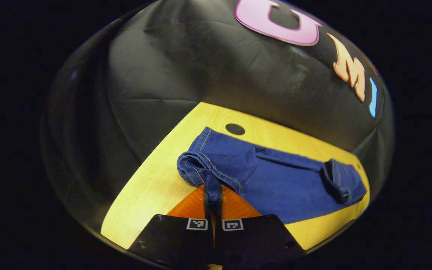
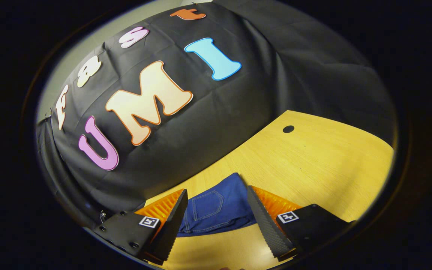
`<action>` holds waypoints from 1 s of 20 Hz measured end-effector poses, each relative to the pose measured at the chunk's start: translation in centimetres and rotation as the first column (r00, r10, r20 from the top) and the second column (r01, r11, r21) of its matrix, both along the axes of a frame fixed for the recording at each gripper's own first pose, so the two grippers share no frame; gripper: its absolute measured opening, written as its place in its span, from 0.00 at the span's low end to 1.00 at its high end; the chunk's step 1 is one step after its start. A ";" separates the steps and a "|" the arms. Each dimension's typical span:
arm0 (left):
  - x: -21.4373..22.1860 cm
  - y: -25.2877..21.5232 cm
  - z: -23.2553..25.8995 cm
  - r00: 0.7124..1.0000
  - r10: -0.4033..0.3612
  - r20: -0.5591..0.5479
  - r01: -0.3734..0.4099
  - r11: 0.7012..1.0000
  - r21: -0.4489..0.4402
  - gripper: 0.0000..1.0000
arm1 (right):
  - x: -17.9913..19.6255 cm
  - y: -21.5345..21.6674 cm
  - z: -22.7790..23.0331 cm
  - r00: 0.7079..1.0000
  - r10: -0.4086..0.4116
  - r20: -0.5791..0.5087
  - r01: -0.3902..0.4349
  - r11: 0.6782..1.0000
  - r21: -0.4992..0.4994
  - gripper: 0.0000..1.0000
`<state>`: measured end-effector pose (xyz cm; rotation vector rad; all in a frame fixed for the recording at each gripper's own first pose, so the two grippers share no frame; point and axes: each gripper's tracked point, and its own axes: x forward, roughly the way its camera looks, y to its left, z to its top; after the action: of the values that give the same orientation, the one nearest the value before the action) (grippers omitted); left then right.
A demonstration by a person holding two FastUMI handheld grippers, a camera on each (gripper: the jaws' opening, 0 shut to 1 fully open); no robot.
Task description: Grasp the waist and the cuffs of the jeans and fold them to make the two legs overlap; first hold the waist and fold one-third of the jeans toward the cuffs, then hold the cuffs and fold the remaining one-third in the same direction to finish folding.
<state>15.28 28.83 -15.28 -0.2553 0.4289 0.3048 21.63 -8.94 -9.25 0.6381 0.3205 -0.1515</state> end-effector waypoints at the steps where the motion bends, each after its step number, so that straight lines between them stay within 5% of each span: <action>1: 0.1 -0.7 1.1 1.000 -0.004 0.025 0.004 1.000 -0.006 0.00 | 0.0 -0.2 0.0 1.000 0.004 -0.002 -0.004 1.000 -0.002 0.93; 7: 2.1 -11.4 9.2 0.975 -0.114 0.190 0.135 0.986 -0.099 0.00 | 0.0 -3.0 -0.2 1.000 0.024 -0.013 -0.024 1.000 -0.004 0.98; 20: 9.0 -34.9 15.6 0.920 -0.343 0.188 0.348 0.937 0.004 0.00 | 1.8 -9.5 -1.1 0.989 0.143 -0.026 -0.143 0.990 0.014 0.92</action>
<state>24.33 -6.09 0.35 -0.2295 0.2860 -0.0736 23.47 -18.42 -10.31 0.6228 0.3924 -0.0213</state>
